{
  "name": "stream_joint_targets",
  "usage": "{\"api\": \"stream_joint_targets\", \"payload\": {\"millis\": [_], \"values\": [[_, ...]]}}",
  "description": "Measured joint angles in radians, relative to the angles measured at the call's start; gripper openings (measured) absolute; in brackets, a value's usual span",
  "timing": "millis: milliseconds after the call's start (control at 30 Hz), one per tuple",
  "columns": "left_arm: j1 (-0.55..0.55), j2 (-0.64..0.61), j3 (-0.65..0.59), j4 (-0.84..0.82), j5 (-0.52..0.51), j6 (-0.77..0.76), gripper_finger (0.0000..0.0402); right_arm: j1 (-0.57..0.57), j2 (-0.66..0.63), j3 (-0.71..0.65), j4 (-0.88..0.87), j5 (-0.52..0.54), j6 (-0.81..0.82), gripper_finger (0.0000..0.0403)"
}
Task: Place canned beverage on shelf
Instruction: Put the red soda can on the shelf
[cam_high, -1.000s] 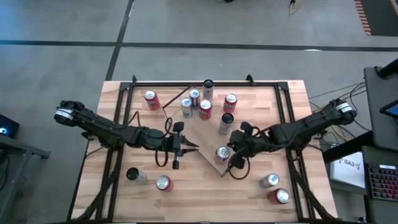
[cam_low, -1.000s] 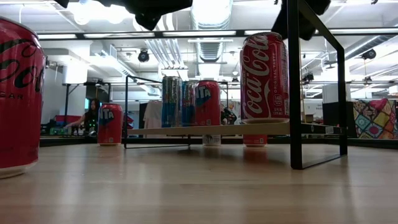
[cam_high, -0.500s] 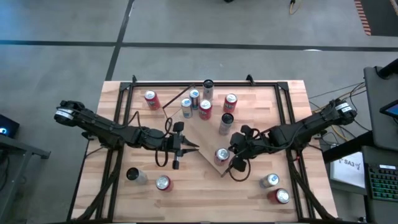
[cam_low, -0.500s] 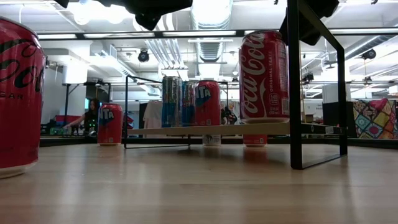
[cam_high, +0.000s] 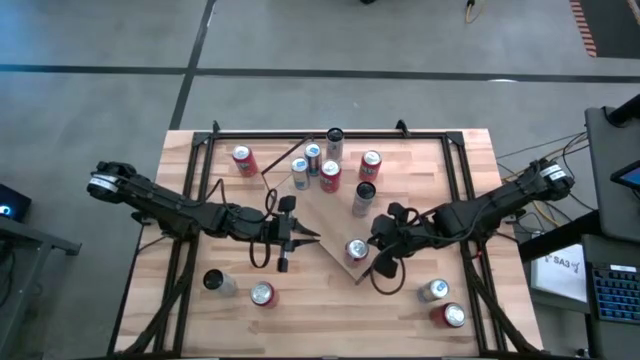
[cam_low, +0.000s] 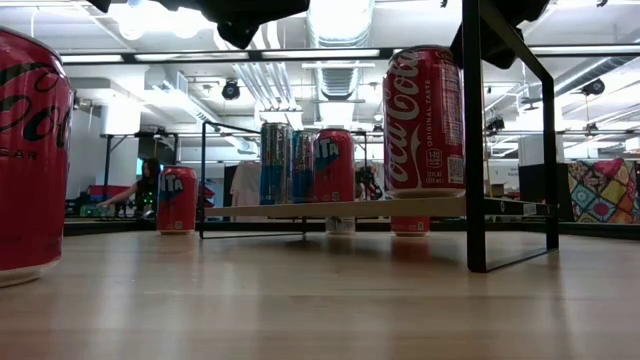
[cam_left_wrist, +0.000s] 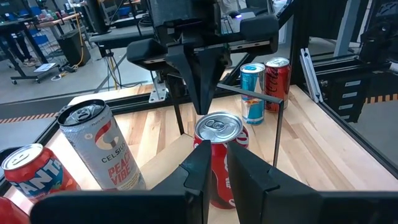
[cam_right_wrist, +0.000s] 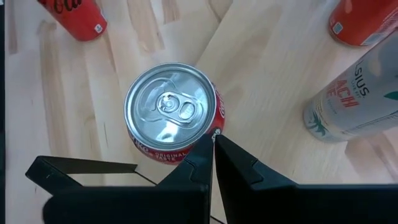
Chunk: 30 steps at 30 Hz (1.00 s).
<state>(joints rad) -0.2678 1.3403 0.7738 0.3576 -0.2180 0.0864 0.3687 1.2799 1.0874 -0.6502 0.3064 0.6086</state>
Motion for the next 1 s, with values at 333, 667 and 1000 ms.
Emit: {"api": "stream_joint_targets", "payload": {"millis": [333, 667, 1000], "values": [[0.0, 0.0, 0.0, 0.0, 0.0, 0.0, 0.0036, -0.001, -0.028, 0.001, -0.003, 0.035, -0.007, 0.0009], [0.0, 0.0, 0.0, 0.0, 0.0, 0.0, 0.0036, -0.001, -0.044, 0.001, 0.05, 0.038, -0.051, 0.0009], [0.0, 0.0, 0.0, 0.0, 0.0, 0.001, 0.0036, -0.001, -0.002, 0.002, 0.299, 0.034, -0.277, 0.0009]]}}
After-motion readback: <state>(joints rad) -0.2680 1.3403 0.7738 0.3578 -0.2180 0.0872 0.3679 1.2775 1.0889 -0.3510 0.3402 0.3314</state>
